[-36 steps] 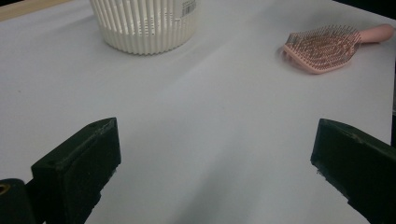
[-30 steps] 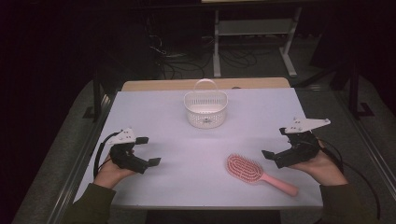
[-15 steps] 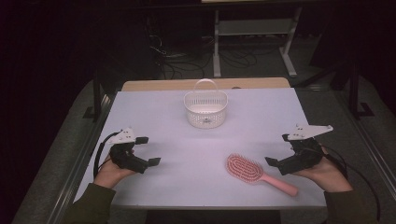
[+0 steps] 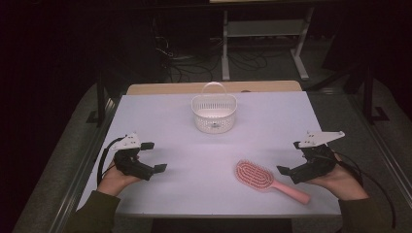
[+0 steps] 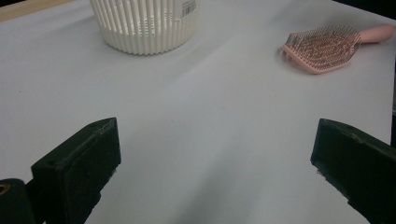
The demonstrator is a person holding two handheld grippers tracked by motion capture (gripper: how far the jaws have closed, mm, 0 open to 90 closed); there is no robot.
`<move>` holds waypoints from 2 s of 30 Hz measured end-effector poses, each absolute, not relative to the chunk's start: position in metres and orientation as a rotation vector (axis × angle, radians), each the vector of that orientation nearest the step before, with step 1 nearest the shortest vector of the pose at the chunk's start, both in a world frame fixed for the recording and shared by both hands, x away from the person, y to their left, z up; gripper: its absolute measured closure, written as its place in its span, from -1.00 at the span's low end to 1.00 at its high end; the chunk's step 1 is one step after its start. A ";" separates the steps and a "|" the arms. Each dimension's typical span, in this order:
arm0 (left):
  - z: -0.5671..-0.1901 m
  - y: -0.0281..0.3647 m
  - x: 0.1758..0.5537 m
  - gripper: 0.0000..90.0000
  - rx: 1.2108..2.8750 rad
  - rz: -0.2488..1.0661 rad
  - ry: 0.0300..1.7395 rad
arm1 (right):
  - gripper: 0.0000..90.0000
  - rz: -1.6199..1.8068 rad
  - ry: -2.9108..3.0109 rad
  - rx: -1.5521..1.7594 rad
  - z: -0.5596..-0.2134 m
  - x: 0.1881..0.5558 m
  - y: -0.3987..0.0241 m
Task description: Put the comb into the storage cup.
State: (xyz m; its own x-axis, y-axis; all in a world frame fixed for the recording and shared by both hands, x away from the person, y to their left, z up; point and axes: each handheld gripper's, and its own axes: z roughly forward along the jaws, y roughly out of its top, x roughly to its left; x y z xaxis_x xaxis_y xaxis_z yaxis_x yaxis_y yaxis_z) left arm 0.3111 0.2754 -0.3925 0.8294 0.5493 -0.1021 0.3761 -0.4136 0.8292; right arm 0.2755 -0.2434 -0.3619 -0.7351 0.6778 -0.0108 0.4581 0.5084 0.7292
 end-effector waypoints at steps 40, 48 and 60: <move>-0.393 0.275 0.311 -0.98 2.053 0.226 0.678 | -0.91 0.747 2.698 0.885 -0.386 0.276 -0.231; -0.393 0.275 0.311 -0.98 2.052 0.225 0.680 | -0.85 0.686 2.734 0.865 -0.389 0.276 -0.226; -0.393 0.275 0.311 -0.98 2.051 0.225 0.678 | -0.70 0.611 2.811 0.813 -0.397 0.276 -0.214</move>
